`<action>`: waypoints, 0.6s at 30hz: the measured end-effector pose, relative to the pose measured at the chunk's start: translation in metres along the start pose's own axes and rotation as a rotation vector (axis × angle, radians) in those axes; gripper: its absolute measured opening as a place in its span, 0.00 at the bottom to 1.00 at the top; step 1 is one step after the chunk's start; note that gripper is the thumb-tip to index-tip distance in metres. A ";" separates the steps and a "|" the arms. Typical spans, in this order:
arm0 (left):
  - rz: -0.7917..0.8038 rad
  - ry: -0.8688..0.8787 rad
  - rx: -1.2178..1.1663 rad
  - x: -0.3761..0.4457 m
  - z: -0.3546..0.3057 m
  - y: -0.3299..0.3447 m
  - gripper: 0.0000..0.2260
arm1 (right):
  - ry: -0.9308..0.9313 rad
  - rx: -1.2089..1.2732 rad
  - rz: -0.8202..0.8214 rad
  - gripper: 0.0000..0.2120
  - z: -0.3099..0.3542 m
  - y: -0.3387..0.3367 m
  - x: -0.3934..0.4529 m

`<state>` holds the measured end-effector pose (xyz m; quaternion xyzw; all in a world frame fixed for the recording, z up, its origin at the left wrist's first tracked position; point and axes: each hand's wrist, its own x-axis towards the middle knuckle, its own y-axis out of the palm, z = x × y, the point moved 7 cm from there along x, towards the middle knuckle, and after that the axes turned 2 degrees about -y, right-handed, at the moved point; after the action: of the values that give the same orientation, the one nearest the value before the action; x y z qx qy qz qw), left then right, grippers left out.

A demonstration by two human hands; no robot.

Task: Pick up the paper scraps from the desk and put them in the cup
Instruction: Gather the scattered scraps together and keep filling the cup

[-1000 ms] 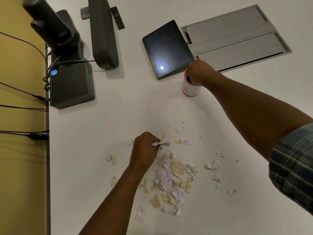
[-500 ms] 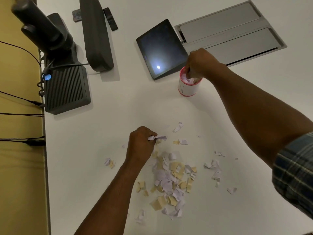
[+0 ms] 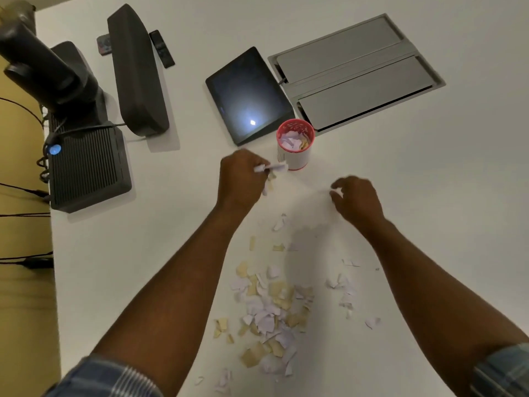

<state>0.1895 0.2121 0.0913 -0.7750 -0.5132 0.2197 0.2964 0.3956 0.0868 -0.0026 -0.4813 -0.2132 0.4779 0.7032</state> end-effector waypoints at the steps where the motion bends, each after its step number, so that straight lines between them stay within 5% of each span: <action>1: -0.001 0.044 0.034 0.012 -0.011 0.004 0.06 | 0.023 -0.009 0.044 0.12 -0.011 0.010 -0.008; 8: 0.038 0.181 0.317 0.079 -0.055 0.054 0.08 | 0.000 -0.130 0.193 0.27 -0.028 0.046 -0.026; 18: 0.311 0.318 0.789 0.104 -0.058 0.115 0.19 | -0.027 -0.245 0.160 0.32 -0.035 0.079 -0.038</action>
<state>0.3425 0.2607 0.0511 -0.6949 -0.2157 0.3187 0.6075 0.3683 0.0433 -0.0818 -0.5725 -0.2401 0.5093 0.5961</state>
